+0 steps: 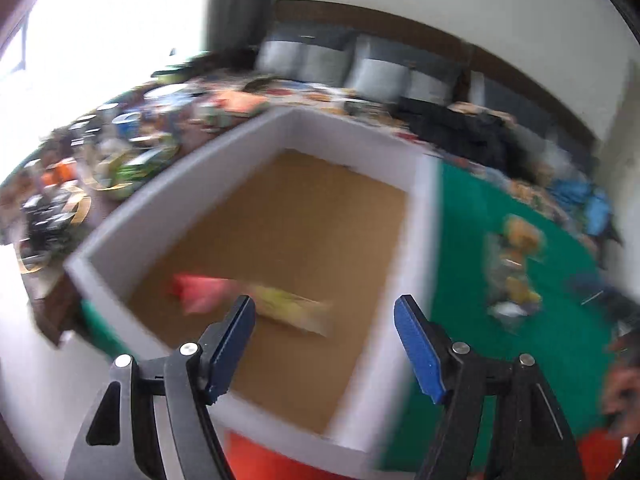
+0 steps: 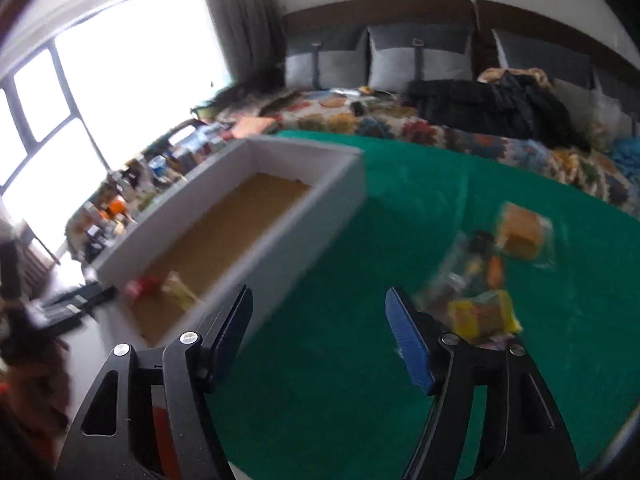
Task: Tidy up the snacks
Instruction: 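Carry both snacks over the white box and open both tools to drop them, then move both open tools back over the remaining snacks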
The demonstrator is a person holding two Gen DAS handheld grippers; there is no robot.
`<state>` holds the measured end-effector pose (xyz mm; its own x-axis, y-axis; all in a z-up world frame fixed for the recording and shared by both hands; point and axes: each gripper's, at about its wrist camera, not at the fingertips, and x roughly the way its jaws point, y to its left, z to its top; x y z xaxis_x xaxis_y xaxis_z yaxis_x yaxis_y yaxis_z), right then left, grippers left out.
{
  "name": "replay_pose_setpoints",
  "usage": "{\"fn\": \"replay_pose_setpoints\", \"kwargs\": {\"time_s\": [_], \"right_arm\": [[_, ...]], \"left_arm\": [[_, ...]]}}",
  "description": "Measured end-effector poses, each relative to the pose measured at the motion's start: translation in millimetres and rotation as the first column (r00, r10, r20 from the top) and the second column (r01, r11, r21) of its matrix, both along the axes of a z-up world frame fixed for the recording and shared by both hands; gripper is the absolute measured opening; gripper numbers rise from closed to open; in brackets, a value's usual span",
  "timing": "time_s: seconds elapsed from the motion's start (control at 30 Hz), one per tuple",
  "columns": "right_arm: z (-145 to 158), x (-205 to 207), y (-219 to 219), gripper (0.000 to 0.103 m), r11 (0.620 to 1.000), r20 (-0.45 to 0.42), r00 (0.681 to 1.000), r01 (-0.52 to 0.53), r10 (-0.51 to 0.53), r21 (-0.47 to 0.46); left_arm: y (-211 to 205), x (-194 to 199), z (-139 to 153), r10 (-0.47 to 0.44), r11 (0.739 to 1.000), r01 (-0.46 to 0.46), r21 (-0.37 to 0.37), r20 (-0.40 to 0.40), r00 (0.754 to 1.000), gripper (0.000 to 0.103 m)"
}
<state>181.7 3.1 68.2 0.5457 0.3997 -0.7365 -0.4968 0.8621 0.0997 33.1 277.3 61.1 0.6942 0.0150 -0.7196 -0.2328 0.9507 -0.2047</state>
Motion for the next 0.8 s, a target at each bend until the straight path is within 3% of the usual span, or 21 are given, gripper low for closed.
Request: {"fn": "replay_pose_setpoints", "kwargs": {"time_s": [0.13,0.23,0.33,0.43,0.47,0.57,0.8], "right_arm": [[-84.8,-20.0,-97.3,0.072,0.963,0.000,0.992,0.122,-0.126,-0.239],[-121.6,-39.9,-164.7,0.072,0.934,-0.008,0.973,0.219,-0.230,-0.283],[-138.4,-56.3,-218.5,0.072,0.903,0.003,0.937,0.336,-0.348,-0.266],[-134.3,-46.2,-242.3,0.072,0.892,-0.046,0.903,0.413,-0.428,-0.182],[-129.3,-44.2,-244.5,0.072,0.890,-0.023,0.900,0.426,-0.435,-0.161],[-126.3,-40.5,-239.4,0.072,0.887,0.026,0.905,0.421,-0.424,-0.192],[-139.5,-48.4,-224.9,0.072,0.904,-0.002,0.920,0.383,-0.391,-0.192]], "left_arm": [[-79.8,4.9,-2.0,-0.183,0.980,0.184,-0.073,0.023,0.983,0.081],[-139.0,22.5,-30.6,-0.294,0.949,0.289,-0.130,-0.028,0.955,0.081],[-185.8,42.0,-76.4,-0.323,0.944,0.310,-0.115,-0.113,0.940,0.081],[-217.6,59.7,-109.3,-0.331,0.943,0.323,-0.077,-0.154,0.931,0.081],[-224.4,64.8,-117.2,-0.327,0.945,0.325,-0.043,-0.164,0.931,0.081],[-235.9,75.5,-132.0,-0.316,0.944,0.328,0.038,-0.183,0.931,0.081],[-240.6,77.3,-146.5,-0.303,0.932,0.332,0.149,-0.188,0.934,0.083]]}}
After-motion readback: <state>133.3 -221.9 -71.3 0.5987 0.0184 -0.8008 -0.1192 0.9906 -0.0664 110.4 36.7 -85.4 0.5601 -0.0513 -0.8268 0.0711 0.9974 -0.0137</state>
